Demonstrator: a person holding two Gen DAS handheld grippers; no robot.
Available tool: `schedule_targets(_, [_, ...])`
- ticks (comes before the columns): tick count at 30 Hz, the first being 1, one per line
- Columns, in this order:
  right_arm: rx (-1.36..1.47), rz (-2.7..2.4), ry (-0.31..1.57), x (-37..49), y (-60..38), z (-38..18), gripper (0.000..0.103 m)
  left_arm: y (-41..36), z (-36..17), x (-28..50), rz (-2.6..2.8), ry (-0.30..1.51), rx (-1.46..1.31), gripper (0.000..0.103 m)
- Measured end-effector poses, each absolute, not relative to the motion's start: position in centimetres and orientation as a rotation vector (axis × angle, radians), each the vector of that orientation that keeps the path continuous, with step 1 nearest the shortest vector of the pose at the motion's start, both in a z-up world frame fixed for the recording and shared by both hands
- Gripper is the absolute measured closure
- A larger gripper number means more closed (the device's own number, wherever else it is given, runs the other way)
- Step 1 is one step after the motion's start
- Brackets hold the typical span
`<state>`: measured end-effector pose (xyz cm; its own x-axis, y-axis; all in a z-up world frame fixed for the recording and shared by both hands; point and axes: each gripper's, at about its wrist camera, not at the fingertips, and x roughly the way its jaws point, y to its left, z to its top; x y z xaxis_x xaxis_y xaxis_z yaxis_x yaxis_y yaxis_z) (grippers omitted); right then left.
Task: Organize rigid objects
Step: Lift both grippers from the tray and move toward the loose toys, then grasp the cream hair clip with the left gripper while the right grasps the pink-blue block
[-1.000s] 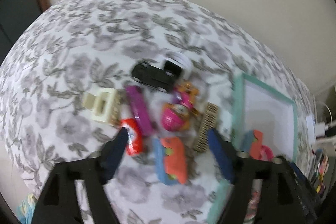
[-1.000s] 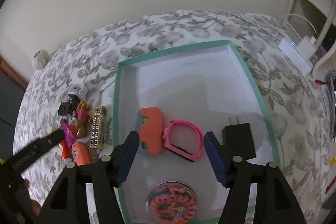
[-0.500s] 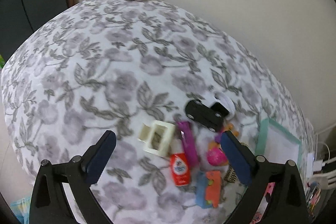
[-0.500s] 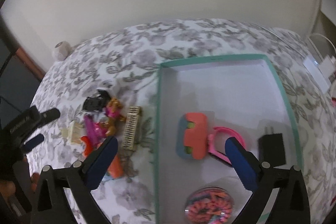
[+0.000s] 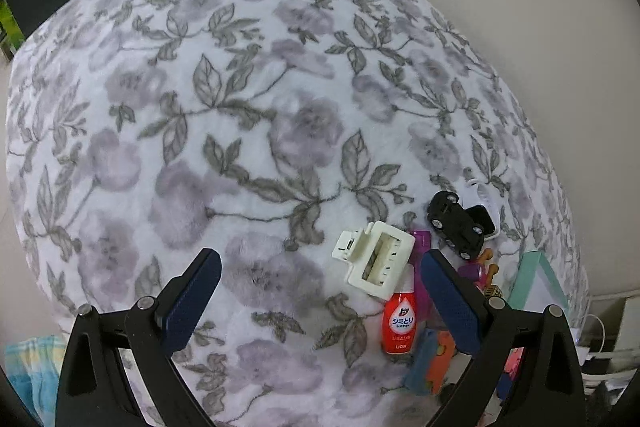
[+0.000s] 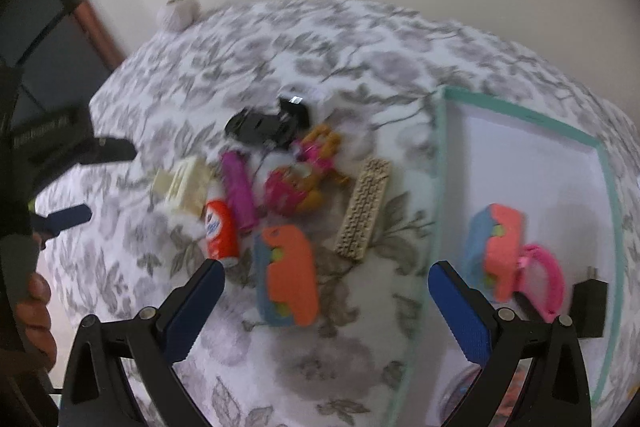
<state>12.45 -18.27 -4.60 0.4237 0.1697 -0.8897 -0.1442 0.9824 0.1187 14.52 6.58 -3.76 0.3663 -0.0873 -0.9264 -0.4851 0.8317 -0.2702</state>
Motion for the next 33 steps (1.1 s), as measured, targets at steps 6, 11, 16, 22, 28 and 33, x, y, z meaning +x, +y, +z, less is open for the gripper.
schedule_targets(6, [-0.013, 0.212, 1.168, 12.5, -16.9, -6.7, 0.0, 5.0, -4.3, 15.3, 0.217, 1.202, -0.545, 0.003])
schedule_targets(11, [-0.012, 0.219, 1.186, 12.5, -16.7, -7.6, 0.002, 3.3, -5.6, 16.2, 0.212, 1.231, -0.453, 0.004])
schedule_targets(16, [-0.032, 0.211, 1.197, 12.8, -16.3, -8.4, 0.011, 2.7, -6.1, 16.8, 0.199, 1.227, -0.415, 0.007])
schedule_targets(22, [-0.043, 0.205, 1.209, 12.7, -16.3, -9.1, 0.023, 1.9, -6.3, 17.4, 0.186, 1.204, -0.365, 0.012])
schedule_targets(28, [-0.045, 0.21, 1.211, 12.5, -16.0, -9.5, 0.031, 1.4, -7.1, 17.8, 0.196, 1.204, -0.319, 0.03])
schedule_targets(33, [-0.039, 0.229, 1.207, 12.4, -15.8, -9.4, 0.048, 1.6, -7.1, 17.8, 0.183, 1.187, -0.352, 0.052])
